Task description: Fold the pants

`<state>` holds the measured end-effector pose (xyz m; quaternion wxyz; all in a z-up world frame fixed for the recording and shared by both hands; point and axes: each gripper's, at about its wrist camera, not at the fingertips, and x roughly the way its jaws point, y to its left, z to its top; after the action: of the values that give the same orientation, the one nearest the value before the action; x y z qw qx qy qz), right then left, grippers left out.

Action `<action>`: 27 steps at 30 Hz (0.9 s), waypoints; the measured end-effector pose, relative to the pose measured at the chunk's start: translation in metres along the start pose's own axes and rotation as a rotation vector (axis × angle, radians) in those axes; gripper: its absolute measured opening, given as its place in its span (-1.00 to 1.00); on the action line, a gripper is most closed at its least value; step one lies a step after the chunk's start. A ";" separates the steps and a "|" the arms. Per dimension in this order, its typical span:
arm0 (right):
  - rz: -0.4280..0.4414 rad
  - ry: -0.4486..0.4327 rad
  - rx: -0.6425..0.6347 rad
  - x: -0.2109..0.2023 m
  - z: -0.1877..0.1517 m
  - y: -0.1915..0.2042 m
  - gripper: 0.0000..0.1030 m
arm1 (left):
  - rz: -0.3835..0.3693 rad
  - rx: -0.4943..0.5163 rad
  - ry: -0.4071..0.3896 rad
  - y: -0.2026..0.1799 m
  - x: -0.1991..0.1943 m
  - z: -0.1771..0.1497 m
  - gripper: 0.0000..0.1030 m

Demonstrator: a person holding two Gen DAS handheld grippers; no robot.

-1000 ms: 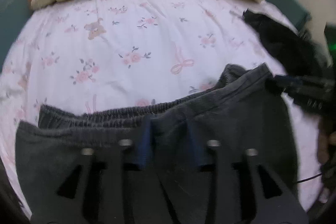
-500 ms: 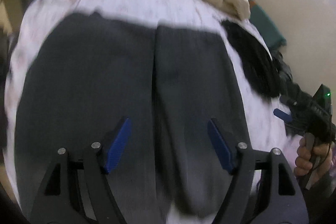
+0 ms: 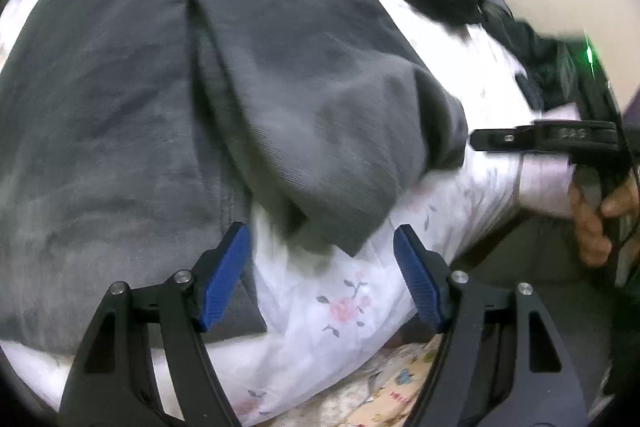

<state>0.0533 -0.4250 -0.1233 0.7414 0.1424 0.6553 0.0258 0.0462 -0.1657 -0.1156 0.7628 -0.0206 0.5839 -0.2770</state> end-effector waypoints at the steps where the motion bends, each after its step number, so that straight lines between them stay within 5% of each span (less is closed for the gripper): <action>1: -0.067 0.005 -0.082 0.001 -0.001 0.012 0.22 | 0.007 0.009 -0.008 -0.002 0.000 0.000 0.37; 3: -0.104 0.049 -0.190 0.009 -0.004 0.025 0.09 | 0.001 0.007 -0.006 -0.002 0.002 0.000 0.37; 5: -0.085 0.068 -0.201 0.013 -0.004 0.024 -0.17 | 0.010 0.015 0.021 -0.004 0.012 0.000 0.37; 9: -0.096 0.033 -0.197 0.021 0.005 0.019 -0.36 | 0.064 0.089 -0.005 -0.020 0.029 0.005 0.37; 13: -0.051 0.073 -0.167 0.022 0.007 0.010 -0.59 | 0.032 0.067 0.045 -0.016 0.041 0.007 -0.59; 14: -0.034 0.062 -0.168 0.017 0.005 0.009 -0.92 | 0.006 0.042 0.046 -0.013 0.038 0.008 -0.68; 15: -0.021 0.049 -0.172 0.011 0.003 0.009 -0.99 | -0.009 0.023 0.033 -0.010 0.032 0.008 -0.75; 22: -0.014 -0.076 -0.160 -0.035 -0.001 0.002 -1.00 | -0.088 -0.031 -0.001 0.003 0.005 0.002 -0.82; 27: -0.015 -0.035 -0.102 -0.031 -0.003 -0.008 -0.99 | -0.064 -0.044 0.023 0.004 0.021 -0.001 -0.81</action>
<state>0.0444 -0.4393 -0.0960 0.7592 0.1000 0.6411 0.0509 0.0503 -0.1716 -0.1358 0.7461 -0.0527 0.5977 -0.2887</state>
